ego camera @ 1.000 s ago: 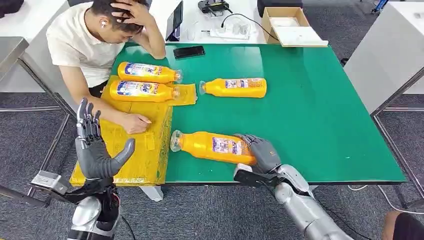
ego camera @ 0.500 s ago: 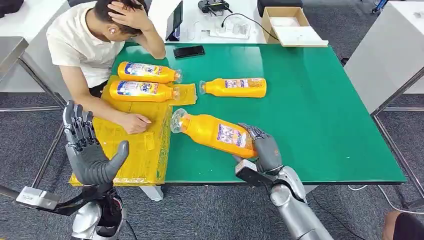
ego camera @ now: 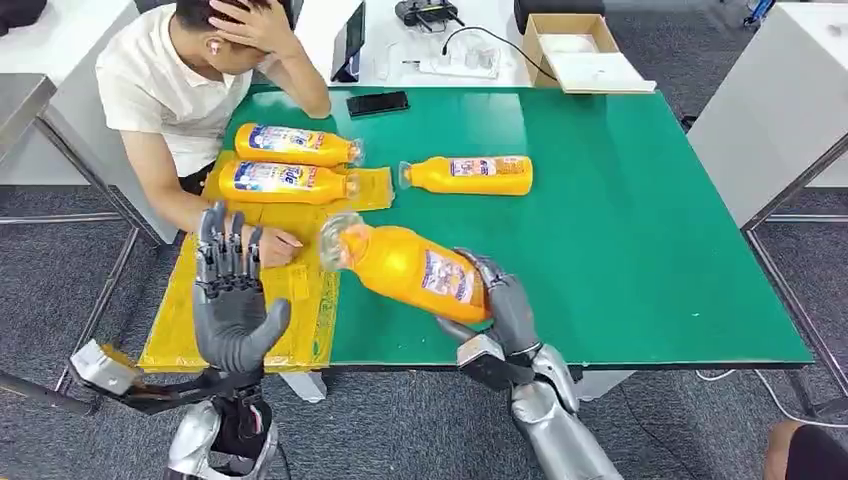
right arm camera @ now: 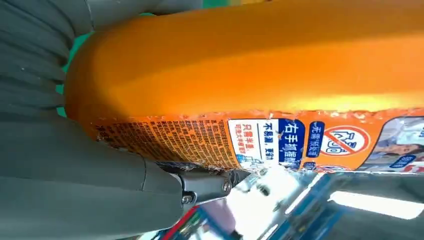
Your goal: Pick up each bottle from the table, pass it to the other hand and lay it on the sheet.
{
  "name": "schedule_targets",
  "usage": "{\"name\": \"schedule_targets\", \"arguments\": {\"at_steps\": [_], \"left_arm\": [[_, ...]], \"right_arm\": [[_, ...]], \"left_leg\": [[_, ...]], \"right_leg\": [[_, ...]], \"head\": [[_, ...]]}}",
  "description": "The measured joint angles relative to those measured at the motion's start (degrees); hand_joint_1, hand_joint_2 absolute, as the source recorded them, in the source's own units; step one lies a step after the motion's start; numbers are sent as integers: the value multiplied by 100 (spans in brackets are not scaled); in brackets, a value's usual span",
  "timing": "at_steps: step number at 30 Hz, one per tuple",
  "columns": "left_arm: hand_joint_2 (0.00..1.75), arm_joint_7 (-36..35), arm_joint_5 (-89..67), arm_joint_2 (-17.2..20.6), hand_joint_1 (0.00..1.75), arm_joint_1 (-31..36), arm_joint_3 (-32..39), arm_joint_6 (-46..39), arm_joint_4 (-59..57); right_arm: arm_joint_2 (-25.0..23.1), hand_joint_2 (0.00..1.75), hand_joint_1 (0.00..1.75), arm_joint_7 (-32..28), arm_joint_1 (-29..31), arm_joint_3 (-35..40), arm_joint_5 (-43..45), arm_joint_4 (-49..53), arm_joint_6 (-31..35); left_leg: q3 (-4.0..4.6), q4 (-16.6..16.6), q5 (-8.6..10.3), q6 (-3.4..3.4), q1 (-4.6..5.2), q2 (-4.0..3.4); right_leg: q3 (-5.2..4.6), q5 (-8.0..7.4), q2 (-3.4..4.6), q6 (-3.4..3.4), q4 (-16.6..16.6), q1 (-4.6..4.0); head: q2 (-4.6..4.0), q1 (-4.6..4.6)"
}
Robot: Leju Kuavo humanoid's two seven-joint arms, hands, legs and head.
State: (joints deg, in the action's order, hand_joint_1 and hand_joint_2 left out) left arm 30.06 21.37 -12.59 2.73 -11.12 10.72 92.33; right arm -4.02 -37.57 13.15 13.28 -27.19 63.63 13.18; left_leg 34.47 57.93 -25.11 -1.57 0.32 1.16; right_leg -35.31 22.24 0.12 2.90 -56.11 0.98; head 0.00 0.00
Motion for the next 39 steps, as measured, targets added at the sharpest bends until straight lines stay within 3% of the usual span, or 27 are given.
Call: {"name": "schedule_targets", "arguments": {"at_steps": [7, 20, 31, 39], "left_arm": [[175, -125, 536, -20, 0, 516, -195, 545, -630], [175, -276, 879, -20, 0, 555, -193, 1165, -812], [175, 144, 498, -20, 0, 378, -221, 1747, -825], [175, 723, -642, -15, 0, 328, -232, 1415, -912]], "right_arm": [[-138, 175, 175, -55, -9, 554, 125, -83, -116], [-219, 175, 175, -44, 19, 763, 221, -347, -334], [-348, 175, 175, 126, 198, 682, 630, -481, -192], [-400, 175, 175, 133, 240, 340, 1220, -97, -354]], "left_leg": [[0, 0, 2, 0, 0, -1], [3, 0, 1, -1, 0, 0], [3, 0, 1, 0, 0, 1], [1, 0, 1, -1, 1, 0]], "right_leg": [[2, -2, 0, 1, -1, 0], [0, 0, 0, 0, -1, 0], [0, 0, -1, 0, -1, 0], [0, -1, 0, 0, 0, 0]], "head": [[0, 4], [0, 4], [-2, 4], [0, 4]]}}
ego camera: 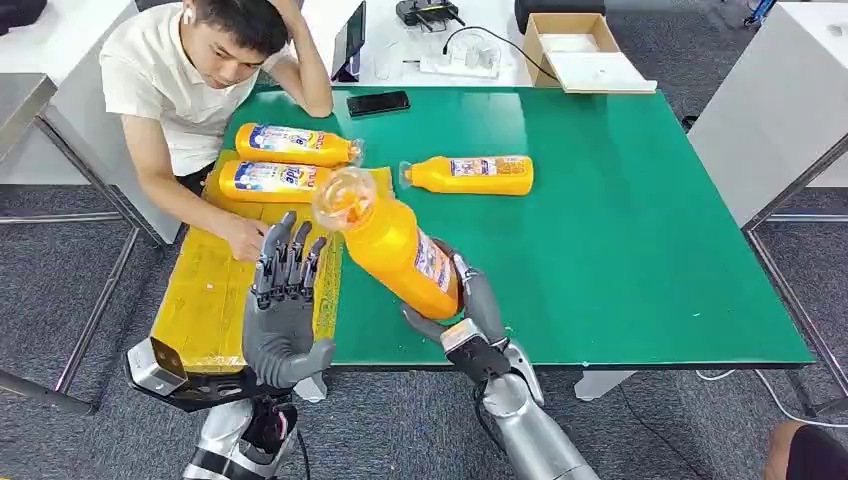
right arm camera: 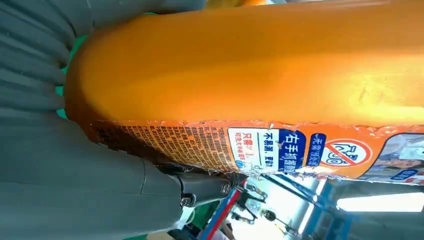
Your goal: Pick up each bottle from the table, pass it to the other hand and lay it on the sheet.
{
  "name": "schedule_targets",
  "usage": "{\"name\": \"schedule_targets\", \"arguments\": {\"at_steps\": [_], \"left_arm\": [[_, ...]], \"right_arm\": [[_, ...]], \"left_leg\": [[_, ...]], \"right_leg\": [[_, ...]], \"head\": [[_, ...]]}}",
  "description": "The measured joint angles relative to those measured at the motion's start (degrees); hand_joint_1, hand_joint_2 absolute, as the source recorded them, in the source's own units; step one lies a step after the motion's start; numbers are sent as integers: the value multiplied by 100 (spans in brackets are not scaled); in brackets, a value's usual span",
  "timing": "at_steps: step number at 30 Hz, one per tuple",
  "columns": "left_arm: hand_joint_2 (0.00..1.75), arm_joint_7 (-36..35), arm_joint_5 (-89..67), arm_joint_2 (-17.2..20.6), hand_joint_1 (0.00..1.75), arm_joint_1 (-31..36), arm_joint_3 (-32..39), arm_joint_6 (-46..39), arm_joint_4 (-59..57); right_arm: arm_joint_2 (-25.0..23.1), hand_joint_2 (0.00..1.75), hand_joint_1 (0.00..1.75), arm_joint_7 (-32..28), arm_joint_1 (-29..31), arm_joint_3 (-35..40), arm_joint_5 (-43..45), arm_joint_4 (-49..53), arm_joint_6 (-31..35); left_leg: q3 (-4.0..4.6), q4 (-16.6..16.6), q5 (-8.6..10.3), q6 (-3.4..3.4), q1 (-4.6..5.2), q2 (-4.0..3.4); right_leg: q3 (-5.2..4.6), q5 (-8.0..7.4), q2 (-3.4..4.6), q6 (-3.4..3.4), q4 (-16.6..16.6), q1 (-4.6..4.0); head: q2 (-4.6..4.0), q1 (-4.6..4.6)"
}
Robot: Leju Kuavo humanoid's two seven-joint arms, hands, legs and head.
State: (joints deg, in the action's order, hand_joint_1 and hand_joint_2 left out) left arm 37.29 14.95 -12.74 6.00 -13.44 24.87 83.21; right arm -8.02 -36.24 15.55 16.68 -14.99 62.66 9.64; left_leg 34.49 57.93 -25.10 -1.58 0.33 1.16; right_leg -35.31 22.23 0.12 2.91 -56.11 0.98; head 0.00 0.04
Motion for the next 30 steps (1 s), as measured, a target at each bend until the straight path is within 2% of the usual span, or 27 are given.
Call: {"name": "schedule_targets", "arguments": {"at_steps": [4, 9, 21, 30], "left_arm": [[175, -28, -26, 0, 0, 8, -7, -18, -142], [175, -444, 437, -2, 0, 53, -4, 201, -479], [175, -487, 485, -9, 0, 292, -54, 286, -962], [175, -487, 485, -9, 0, 340, -57, 299, -1049]], "right_arm": [[-26, 175, 175, 44, 14, -24, -20, 158, -31], [-26, 175, 175, -5, -7, 13, -208, 169, -129], [-44, 175, 175, -157, -54, 546, -660, 75, -489], [-57, 175, 175, -162, -50, 710, -660, -85, -531]], "left_leg": [[-2, 0, 0, 0, -1, 0], [-2, 0, 0, 0, -1, -1], [-1, 0, 0, 0, -1, -1], [0, 0, 0, 0, -1, 0]], "right_leg": [[0, 0, 0, 0, 0, -1], [0, 0, 0, 0, -1, -1], [0, 0, 0, 0, 0, -1], [0, 0, 0, 0, -1, 0]], "head": [[0, -2], [0, -2], [-2, -2], [0, 0]]}}
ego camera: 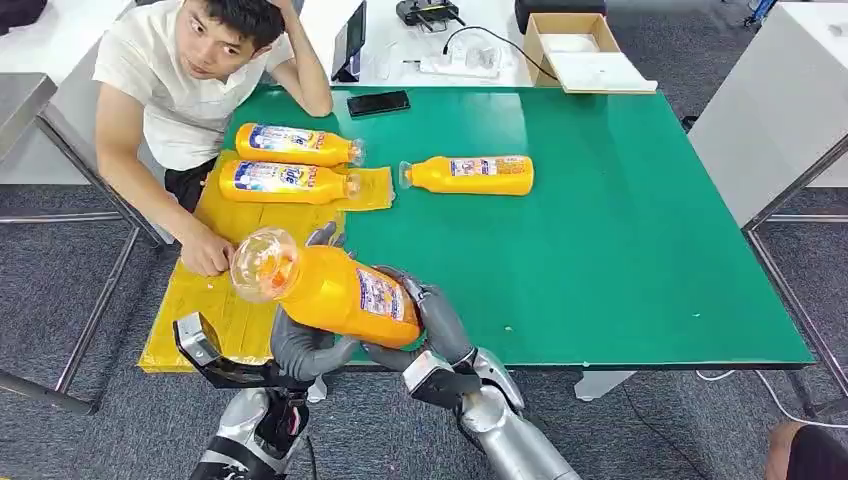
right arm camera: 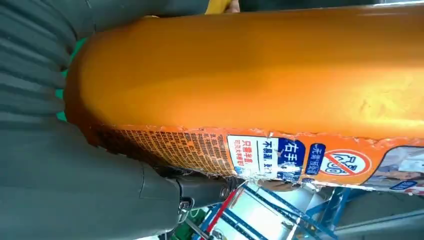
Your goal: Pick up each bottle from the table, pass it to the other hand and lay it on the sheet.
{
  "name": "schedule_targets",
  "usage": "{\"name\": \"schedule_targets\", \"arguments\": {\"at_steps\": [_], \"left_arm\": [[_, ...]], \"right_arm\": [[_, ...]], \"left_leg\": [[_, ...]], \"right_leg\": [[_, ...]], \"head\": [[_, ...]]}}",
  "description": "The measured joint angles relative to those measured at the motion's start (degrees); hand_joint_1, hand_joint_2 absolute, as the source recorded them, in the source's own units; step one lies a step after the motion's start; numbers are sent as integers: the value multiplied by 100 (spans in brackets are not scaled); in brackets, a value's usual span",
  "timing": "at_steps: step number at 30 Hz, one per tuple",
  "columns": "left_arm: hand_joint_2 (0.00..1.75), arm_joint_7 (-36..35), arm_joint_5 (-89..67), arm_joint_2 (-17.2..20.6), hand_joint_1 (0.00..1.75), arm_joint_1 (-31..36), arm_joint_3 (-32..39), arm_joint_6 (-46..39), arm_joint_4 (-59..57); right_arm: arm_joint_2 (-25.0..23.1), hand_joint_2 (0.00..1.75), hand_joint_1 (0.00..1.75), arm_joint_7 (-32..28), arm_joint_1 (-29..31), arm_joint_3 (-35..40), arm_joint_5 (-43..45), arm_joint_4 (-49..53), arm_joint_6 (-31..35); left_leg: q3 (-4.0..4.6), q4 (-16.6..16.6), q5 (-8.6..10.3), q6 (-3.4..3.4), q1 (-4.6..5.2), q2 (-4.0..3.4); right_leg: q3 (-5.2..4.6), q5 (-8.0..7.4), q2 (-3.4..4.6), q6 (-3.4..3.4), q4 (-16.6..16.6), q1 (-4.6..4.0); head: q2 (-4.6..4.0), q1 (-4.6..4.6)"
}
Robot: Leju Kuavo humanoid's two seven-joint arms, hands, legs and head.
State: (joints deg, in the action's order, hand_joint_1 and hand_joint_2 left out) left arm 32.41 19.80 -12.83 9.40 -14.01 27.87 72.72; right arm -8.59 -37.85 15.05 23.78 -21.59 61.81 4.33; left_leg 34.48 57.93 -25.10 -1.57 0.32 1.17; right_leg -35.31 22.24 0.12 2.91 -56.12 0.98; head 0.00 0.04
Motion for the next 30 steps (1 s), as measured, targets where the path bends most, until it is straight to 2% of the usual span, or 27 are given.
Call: {"name": "schedule_targets", "arguments": {"at_steps": [2, 5, 12, 13, 14, 15, 24, 25, 26, 27, 30], "left_arm": [[175, 0, 0, 0, 0, 0, 0, 0, -7], [175, 50, -72, 0, 0, 3, -7, -2, -9], [175, 177, -83, 4, 0, -41, 41, -94, 131], [175, 181, -85, 4, 38, -73, 66, -107, 197], [175, 184, -83, 4, 169, -106, 83, -114, 271], [175, 190, -57, 4, 175, -130, 98, -100, 330], [175, 160, -53, 72, 175, -223, 179, 243, 533], [175, 164, -110, 92, 175, -223, 179, 260, 531], [175, 164, -162, 114, 175, -221, 179, 260, 531], [175, 164, -224, 136, 175, -220, 177, 256, 529], [175, 162, -451, 186, 175, -201, 162, 148, 498]], "right_arm": [[0, 175, 175, 2, 1, 4, 2, -22, -11], [-13, 175, 175, 76, 25, 63, 85, -133, -378], [-162, 175, 175, 17, 132, 280, 146, -697, -476], [-171, 175, 175, 26, 144, 291, 164, -748, -481], [-181, 175, 175, 33, 149, 293, 177, -800, -485], [-184, 175, 175, 44, 150, 297, 186, -848, -490], [-184, 175, 175, 100, 239, 297, 203, -1274, -533], [-184, 175, 155, 105, 249, 297, 199, -1309, -535], [-184, 175, 38, 107, 258, 297, 190, -1336, -544], [-184, 175, 0, 107, 260, 297, 186, -1383, -549], [-177, 175, 0, 109, 262, 297, 57, -1434, -494]], "left_leg": [[0, 0, 0, 0, 0, -1], [0, 0, 0, 0, 0, -2], [0, 0, 0, 0, -2, -2], [-1, 0, 0, 0, -2, -2], [-1, 0, 0, 0, -1, -2], [0, 0, 0, 0, -1, -1], [0, 0, 0, 0, 0, -2], [-1, 0, 0, 0, 0, -1], [-1, 0, 0, 0, -1, -1], [-1, 0, 0, 0, -1, -2], [-1, 0, 0, 0, -1, -1]], "right_leg": [[0, 0, 0, 0, 0, 0], [0, 0, 1, 0, 0, 0], [0, 0, 1, 0, -1, -1], [0, 0, 1, 0, 0, -1], [0, 0, 1, -1, 0, -1], [0, 0, 0, -1, 0, -1], [-1, 0, 1, 0, 0, 0], [-1, 0, 1, 0, 0, 0], [-1, 0, 1, 0, 0, -1], [-1, 0, 1, 0, 0, -1], [-2, 0, 0, -1, 0, -1]], "head": [[-2, 0], [0, 0], [0, -2], [0, -2], [0, -2], [-2, 0], [0, -2], [0, -2], [0, -2], [0, 0], [0, -2]]}}
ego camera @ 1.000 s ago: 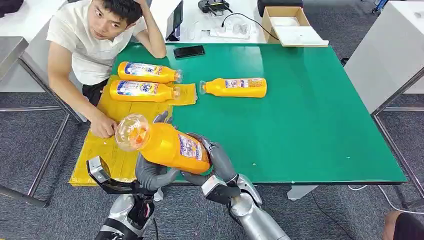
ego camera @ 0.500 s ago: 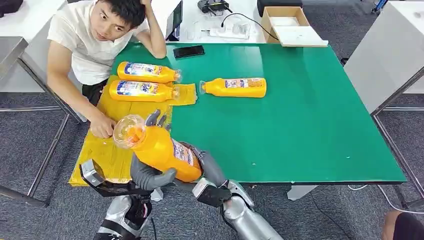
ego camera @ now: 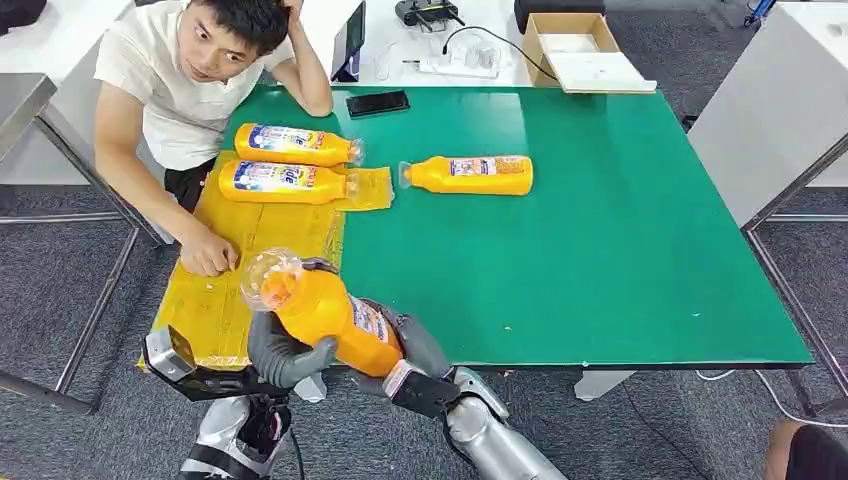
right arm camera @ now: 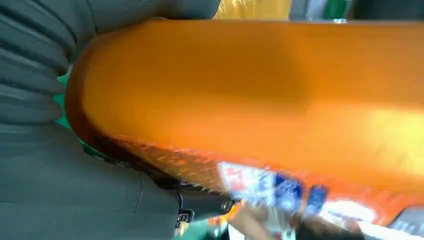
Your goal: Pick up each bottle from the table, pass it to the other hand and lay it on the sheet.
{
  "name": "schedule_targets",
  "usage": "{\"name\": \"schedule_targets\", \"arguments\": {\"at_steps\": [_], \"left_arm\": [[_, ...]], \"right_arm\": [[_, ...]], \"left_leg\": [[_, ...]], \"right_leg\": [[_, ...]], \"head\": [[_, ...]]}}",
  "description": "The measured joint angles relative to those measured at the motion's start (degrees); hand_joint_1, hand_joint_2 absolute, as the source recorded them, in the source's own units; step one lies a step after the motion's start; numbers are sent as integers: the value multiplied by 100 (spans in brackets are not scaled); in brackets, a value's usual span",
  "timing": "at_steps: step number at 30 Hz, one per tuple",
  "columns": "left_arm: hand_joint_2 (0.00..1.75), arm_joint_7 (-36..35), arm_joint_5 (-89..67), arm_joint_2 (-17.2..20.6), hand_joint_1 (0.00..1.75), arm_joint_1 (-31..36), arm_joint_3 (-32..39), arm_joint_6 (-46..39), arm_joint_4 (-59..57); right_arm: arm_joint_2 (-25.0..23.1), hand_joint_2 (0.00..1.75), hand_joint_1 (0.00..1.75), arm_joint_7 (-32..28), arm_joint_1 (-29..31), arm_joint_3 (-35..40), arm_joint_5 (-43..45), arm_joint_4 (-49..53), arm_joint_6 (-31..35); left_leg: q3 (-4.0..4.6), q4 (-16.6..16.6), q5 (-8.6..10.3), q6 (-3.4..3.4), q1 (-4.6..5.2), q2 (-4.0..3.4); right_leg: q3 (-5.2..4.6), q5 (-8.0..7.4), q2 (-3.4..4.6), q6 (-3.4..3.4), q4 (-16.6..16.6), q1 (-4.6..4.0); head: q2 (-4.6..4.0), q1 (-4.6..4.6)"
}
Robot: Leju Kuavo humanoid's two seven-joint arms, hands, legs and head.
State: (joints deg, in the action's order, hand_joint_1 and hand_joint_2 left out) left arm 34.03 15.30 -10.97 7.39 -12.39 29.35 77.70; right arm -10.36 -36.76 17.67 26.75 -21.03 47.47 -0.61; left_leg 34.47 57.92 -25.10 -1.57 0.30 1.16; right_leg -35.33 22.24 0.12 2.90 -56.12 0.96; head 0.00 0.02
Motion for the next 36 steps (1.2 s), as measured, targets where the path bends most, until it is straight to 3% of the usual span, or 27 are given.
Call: {"name": "schedule_targets", "arguments": {"at_steps": [4, 12, 13, 17, 21, 26, 28, 31, 36], "left_arm": [[175, -199, -559, 57, 175, 20, -50, -585, -59], [175, -475, -620, 234, 175, -3, -66, -513, -129], [175, -531, -671, 291, 175, -22, -85, -518, -160], [175, -643, -1021, 361, 175, -24, -111, -938, -230], [175, -525, -2352, 405, 175, 77, -109, -2434, -179], [175, -588, -2656, 472, 175, 237, -100, -2770, 2], [175, -577, -3347, 509, 175, 252, -114, -3301, 129], [175, -889, -4538, 760, 175, 487, -170, -3868, 288], [175, -1188, -5213, 1049, 175, 795, -277, -3999, 365]], "right_arm": [[52, 175, 0, 9, -122, 0, -175, 39, 319], [177, 175, 0, -79, -409, -116, -120, 376, 439], [201, 0, 0, -87, -440, -208, -98, 496, 459], [258, 0, 0, -103, -521, -407, -57, 802, 503], [326, 0, 0, -114, -678, -593, -120, 1168, 721], [404, 0, 0, -114, -782, -719, -173, 1443, 793], [424, 0, 0, -114, -813, -774, -282, 1519, 997], [472, 0, 0, -114, -855, -933, -319, 1628, 1187], [529, 0, 0, -116, -904, -1106, -374, 1740, 1292]], "left_leg": [[1, 0, 0, 0, 1, -2], [3, 0, -1, 0, 1, -1], [3, 0, -1, 0, 1, -2], [2, 0, -1, 0, 1, -1], [3, 0, 0, 0, 1, 0], [2, 0, 0, 0, 1, -1], [3, 0, 0, 0, 1, -2], [5, 0, 0, 0, 1, 2], [2, 0, 2, 1, 0, -1]], "right_leg": [[0, 0, 0, 0, 0, 1], [-1, 0, 0, 0, 0, 1], [-1, 0, 0, 0, 1, 1], [-2, 0, 0, 0, 1, 1], [-1, 0, 0, 0, 0, 1], [-1, -1, 0, 0, 0, 1], [-4, -1, 1, 0, 0, 1], [-3, 0, -1, 0, 0, 1], [-3, -1, 0, 0, 0, 0]], "head": [[0, 2], [0, 2], [0, 2], [0, 0], [0, 2], [0, 0], [0, 0], [0, 0], [-2, 2]]}}
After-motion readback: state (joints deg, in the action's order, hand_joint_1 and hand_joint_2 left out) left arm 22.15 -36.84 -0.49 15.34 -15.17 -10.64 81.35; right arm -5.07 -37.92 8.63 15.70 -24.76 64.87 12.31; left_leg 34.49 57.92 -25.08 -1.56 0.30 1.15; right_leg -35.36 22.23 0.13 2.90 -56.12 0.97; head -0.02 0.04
